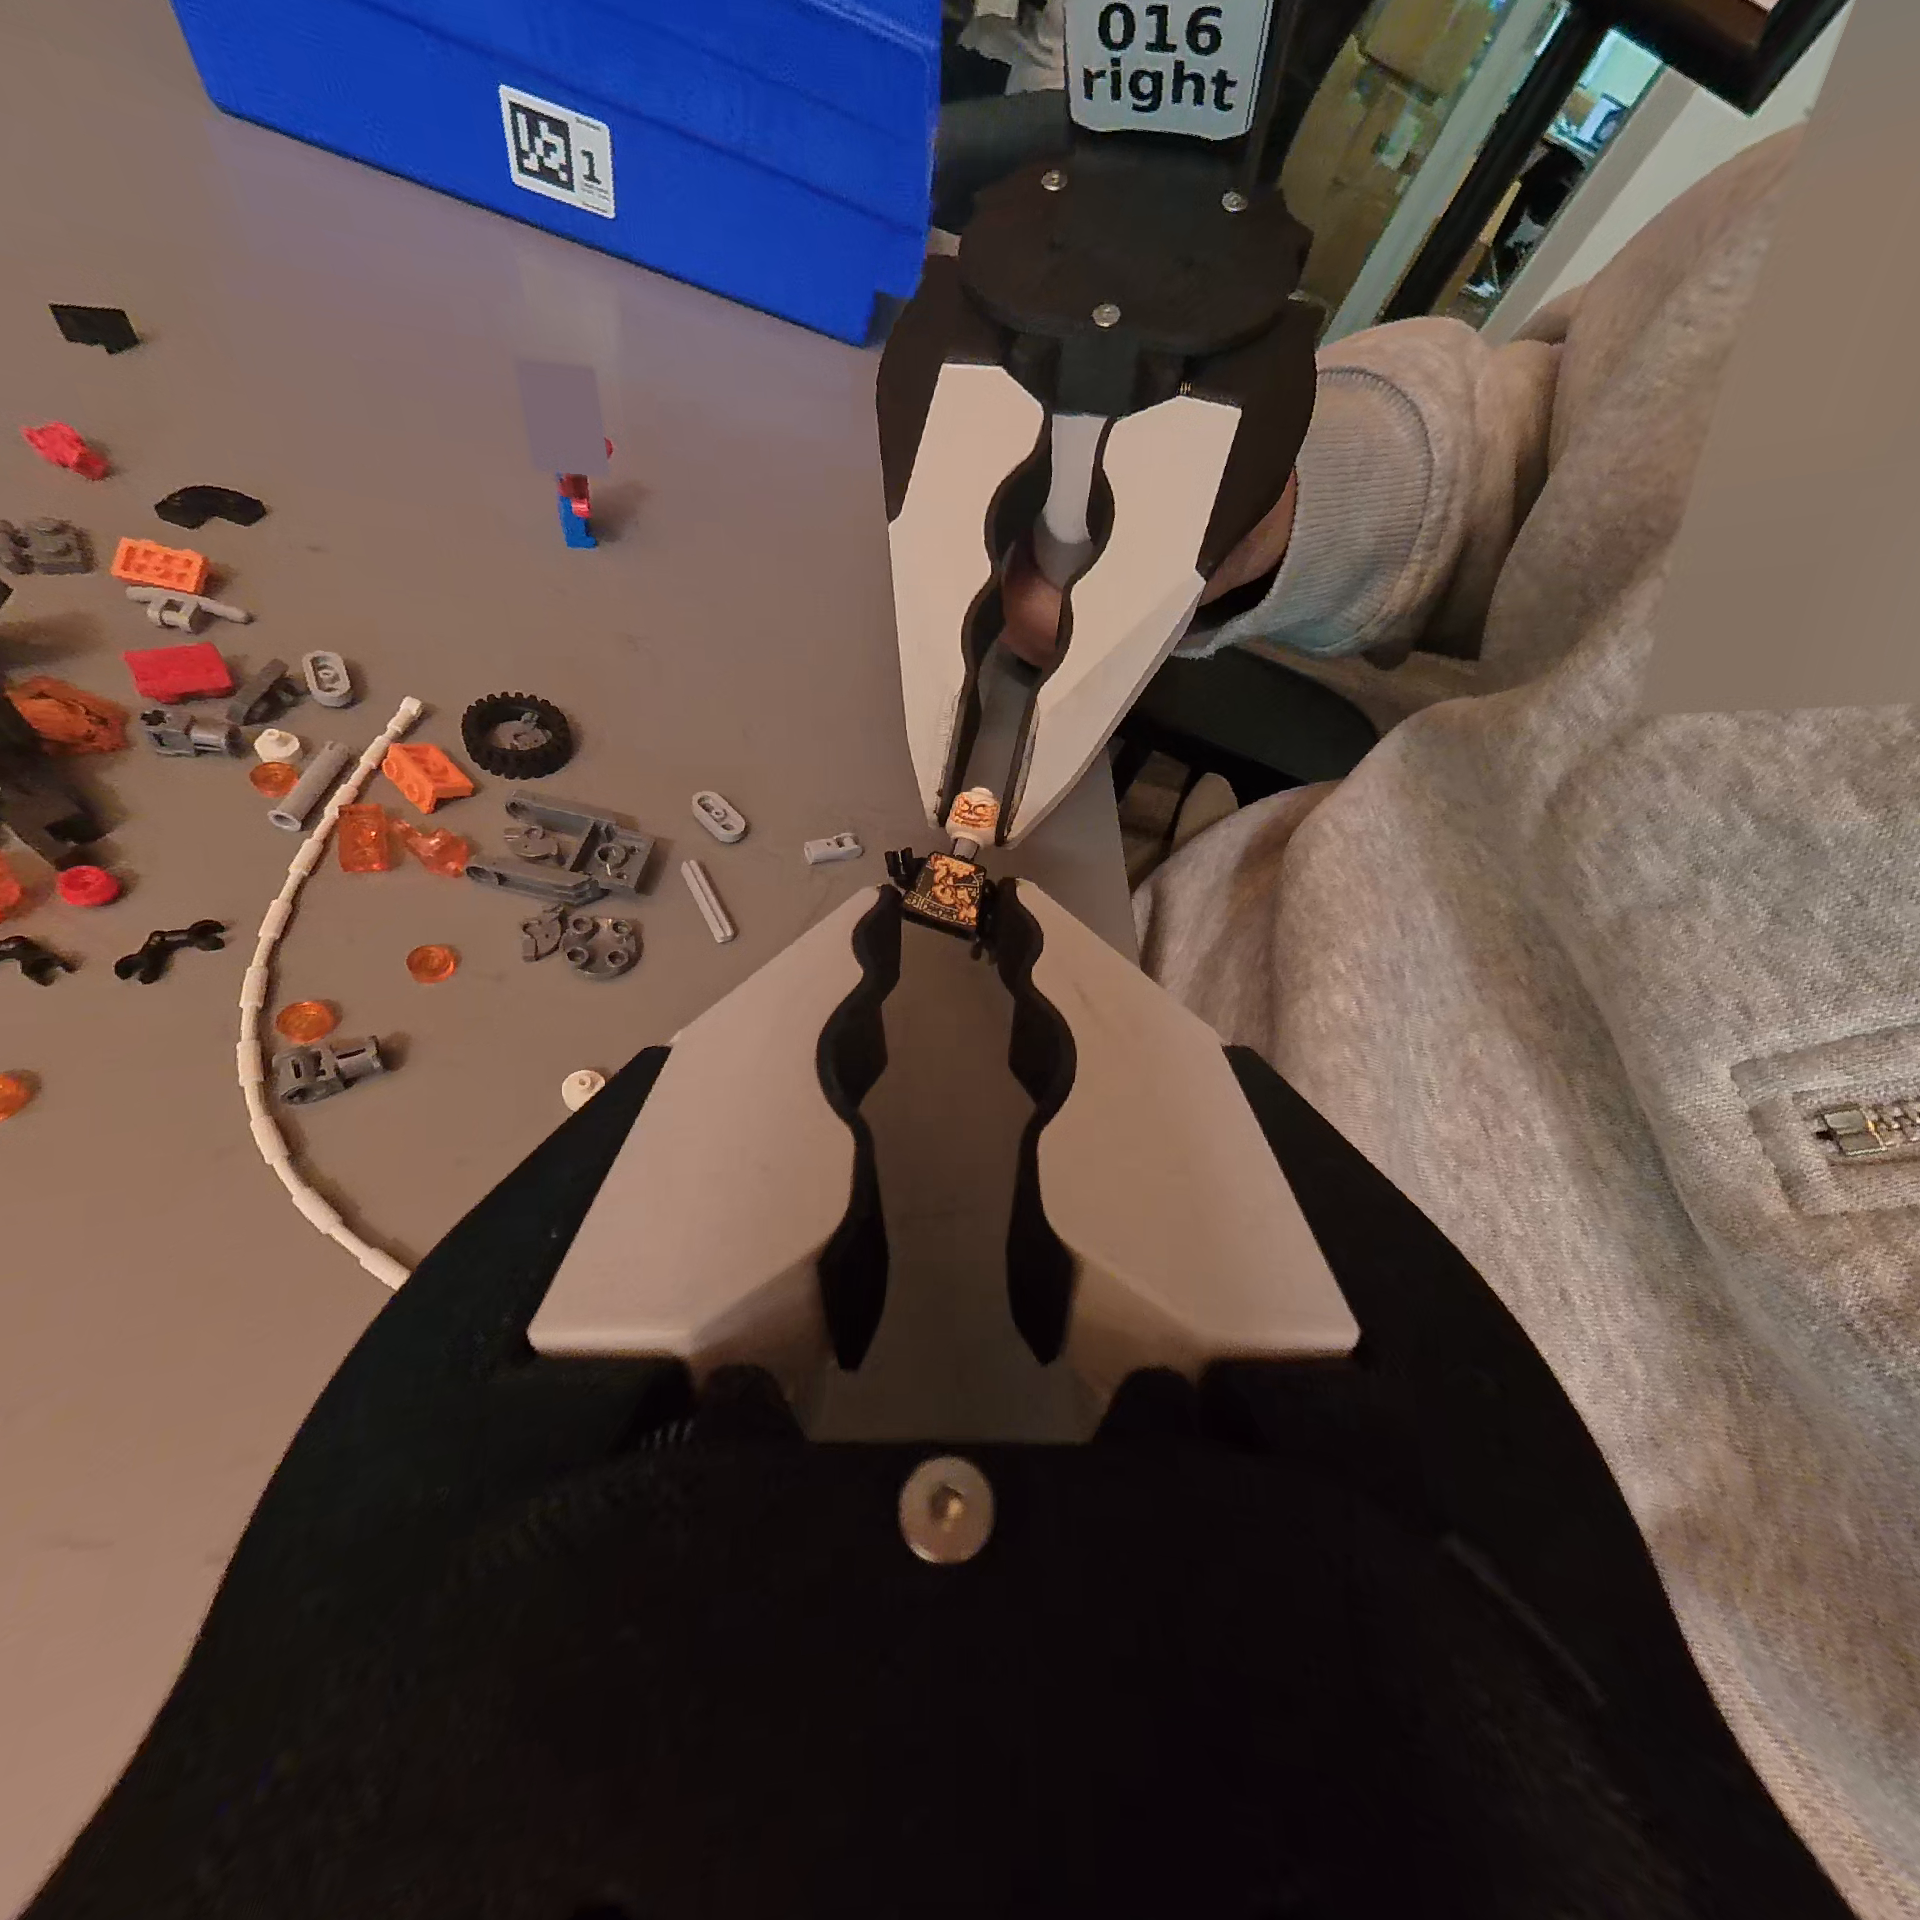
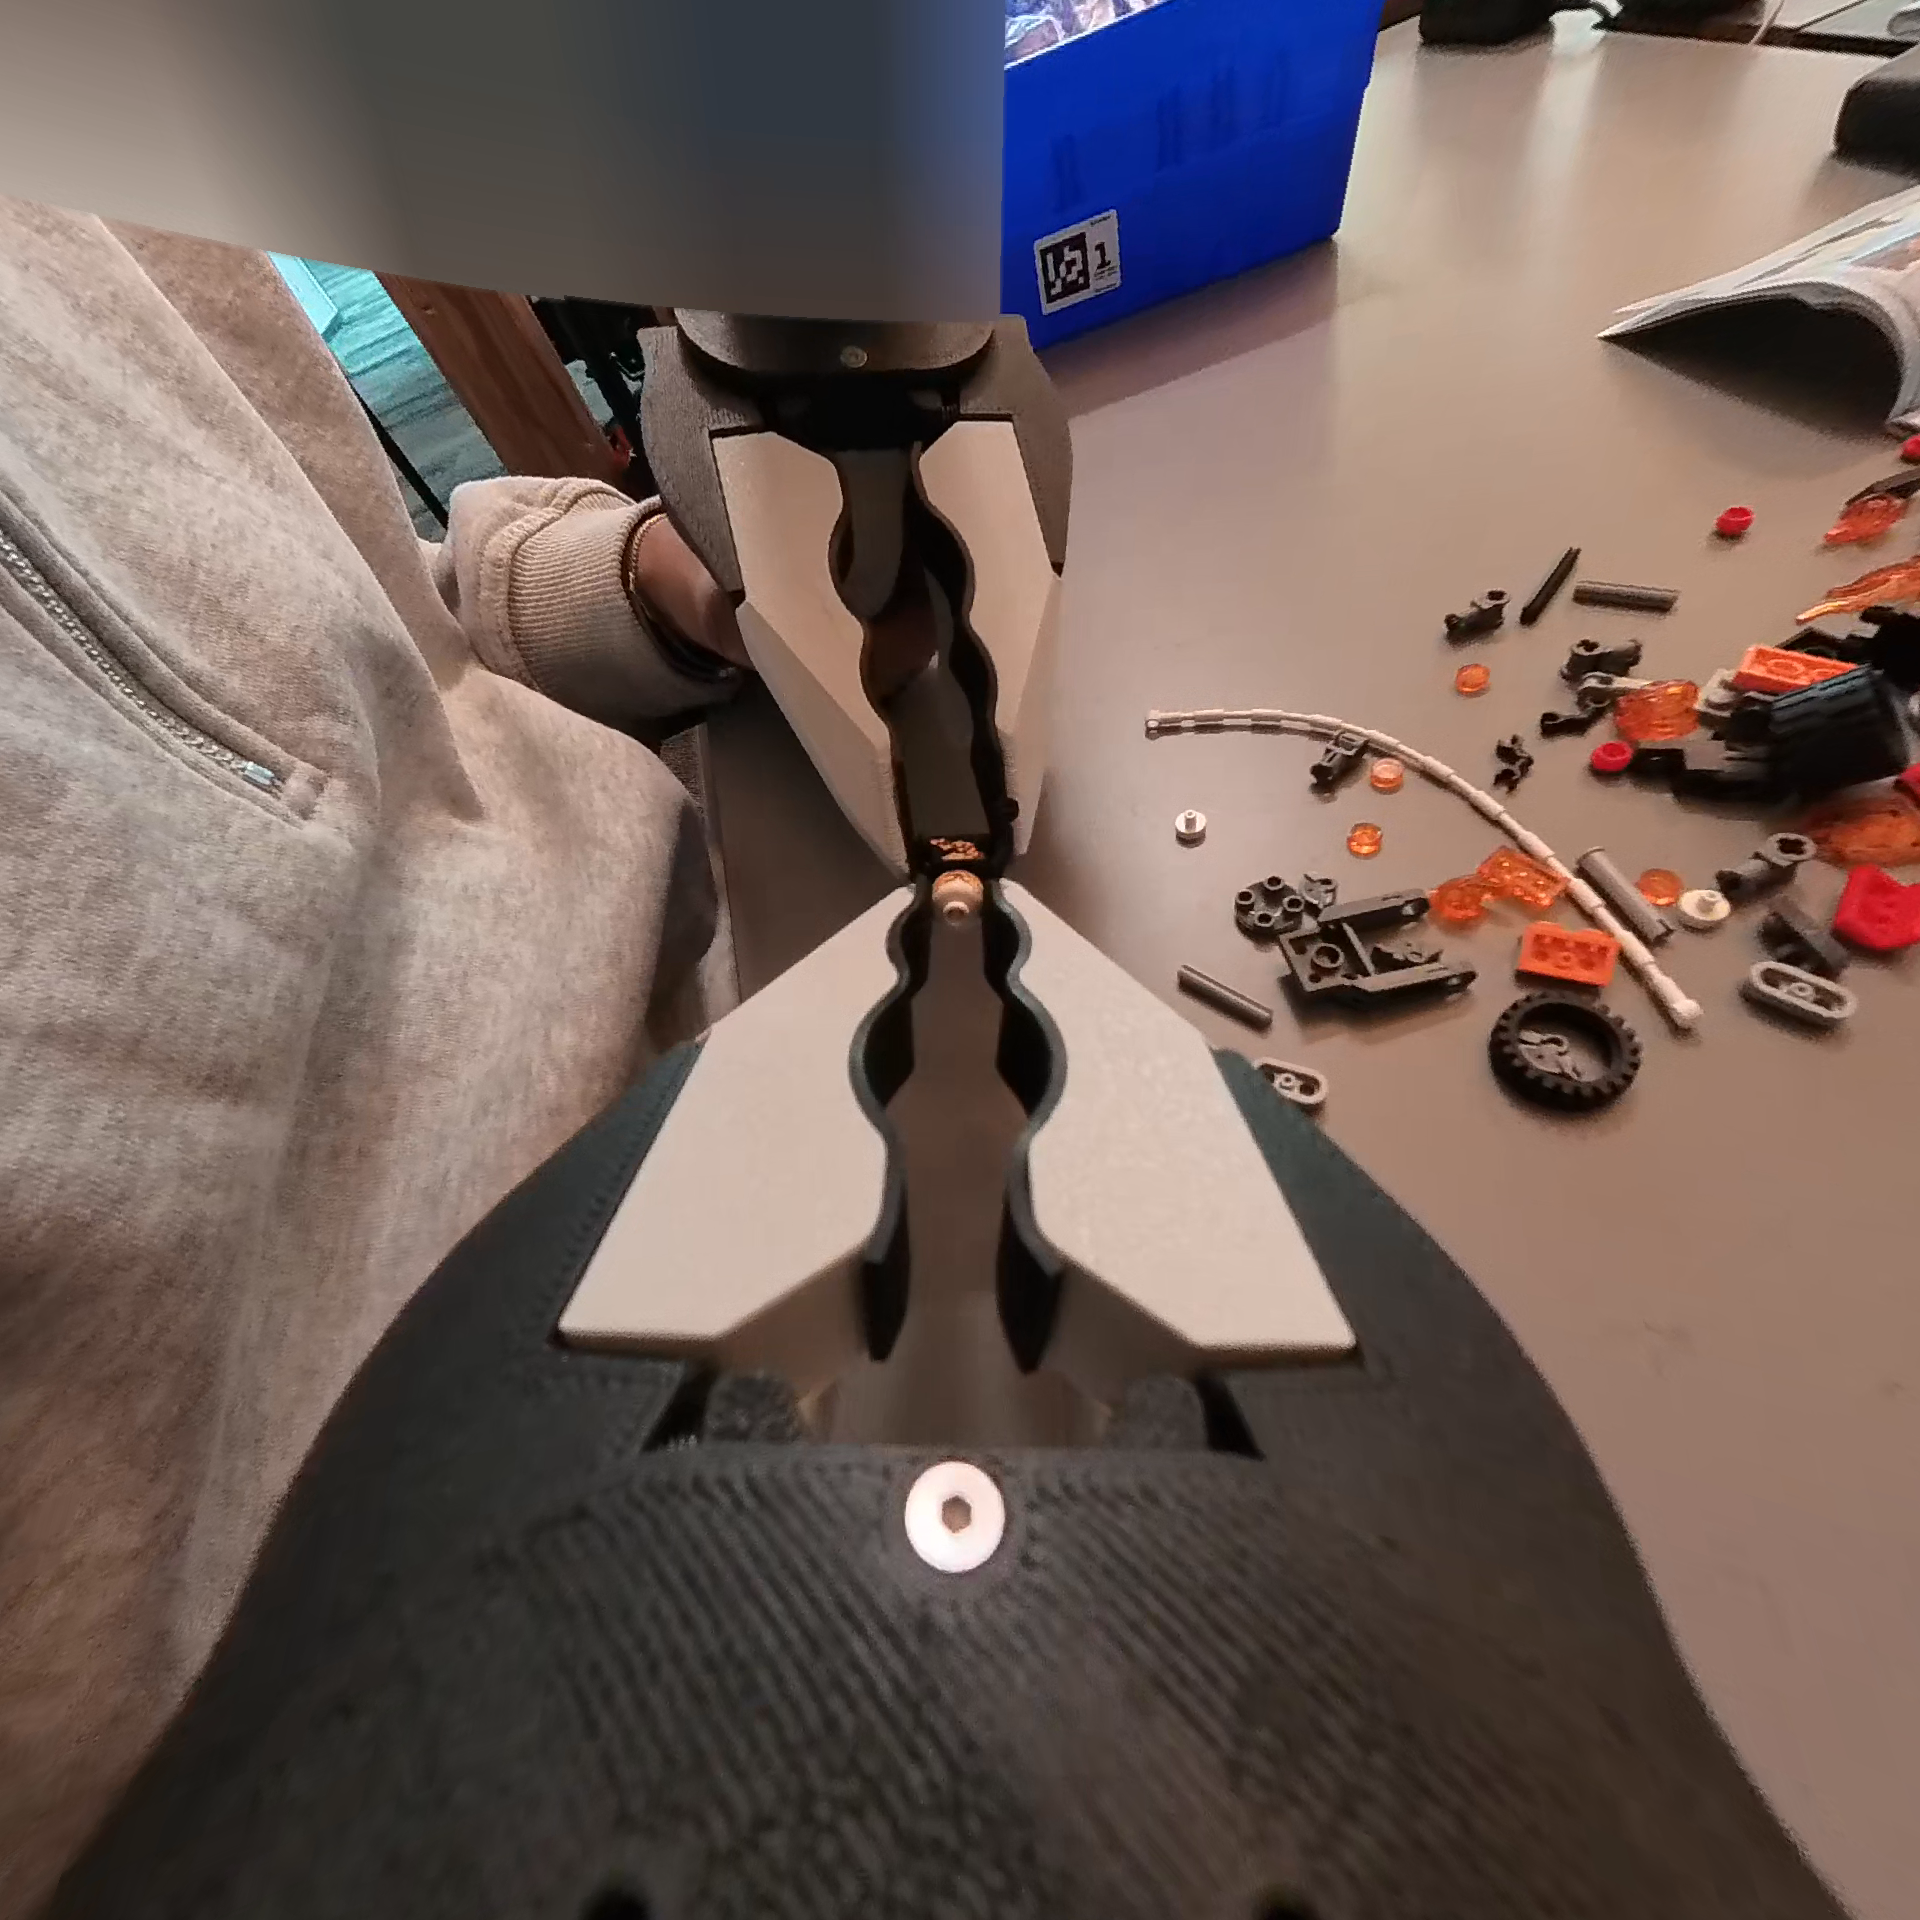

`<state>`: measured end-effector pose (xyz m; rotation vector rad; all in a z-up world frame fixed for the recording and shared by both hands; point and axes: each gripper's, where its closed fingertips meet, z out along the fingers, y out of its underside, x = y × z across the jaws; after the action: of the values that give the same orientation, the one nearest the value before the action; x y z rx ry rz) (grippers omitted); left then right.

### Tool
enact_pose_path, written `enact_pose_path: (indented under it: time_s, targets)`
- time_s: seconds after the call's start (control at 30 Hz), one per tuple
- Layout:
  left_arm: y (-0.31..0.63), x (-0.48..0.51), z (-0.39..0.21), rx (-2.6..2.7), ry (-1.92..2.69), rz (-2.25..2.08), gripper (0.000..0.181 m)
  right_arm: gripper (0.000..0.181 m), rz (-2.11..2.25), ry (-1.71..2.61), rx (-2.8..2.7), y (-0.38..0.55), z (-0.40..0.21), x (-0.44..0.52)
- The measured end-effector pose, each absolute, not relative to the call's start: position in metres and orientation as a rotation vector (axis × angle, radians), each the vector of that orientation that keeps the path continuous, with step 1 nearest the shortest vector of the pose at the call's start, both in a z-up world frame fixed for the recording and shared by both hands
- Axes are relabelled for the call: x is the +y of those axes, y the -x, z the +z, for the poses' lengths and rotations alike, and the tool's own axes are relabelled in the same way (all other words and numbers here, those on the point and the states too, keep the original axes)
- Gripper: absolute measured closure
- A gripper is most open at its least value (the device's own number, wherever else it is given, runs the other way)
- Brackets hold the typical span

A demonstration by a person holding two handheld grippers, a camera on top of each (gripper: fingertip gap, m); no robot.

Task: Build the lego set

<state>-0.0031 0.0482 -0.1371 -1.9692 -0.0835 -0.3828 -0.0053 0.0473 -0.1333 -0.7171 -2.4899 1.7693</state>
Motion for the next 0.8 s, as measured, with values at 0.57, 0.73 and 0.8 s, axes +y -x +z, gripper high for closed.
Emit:
enact_pose_path:
  time_s: [0.57, 0.73, 0.8]
  targets:
    - [0.0031, 0.046, -0.1307, -0.088, 1.915, -0.445, 0.167, 0.173, 1.752, 0.568, -2.479, 0.0058, -0.1244, 0.0431]
    - [0.0034, 0.0463, -0.1318, -0.091, 1.922, -0.447, 0.168, 0.173, 1.704, 0.501, -2.497, 0.0059, -0.1258, 0.043]
    - [0.0036, 0.0465, -0.1323, -0.093, 1.924, -0.446, 0.168, 0.173, 1.685, 0.478, -2.506, 0.0061, -0.1263, 0.043]
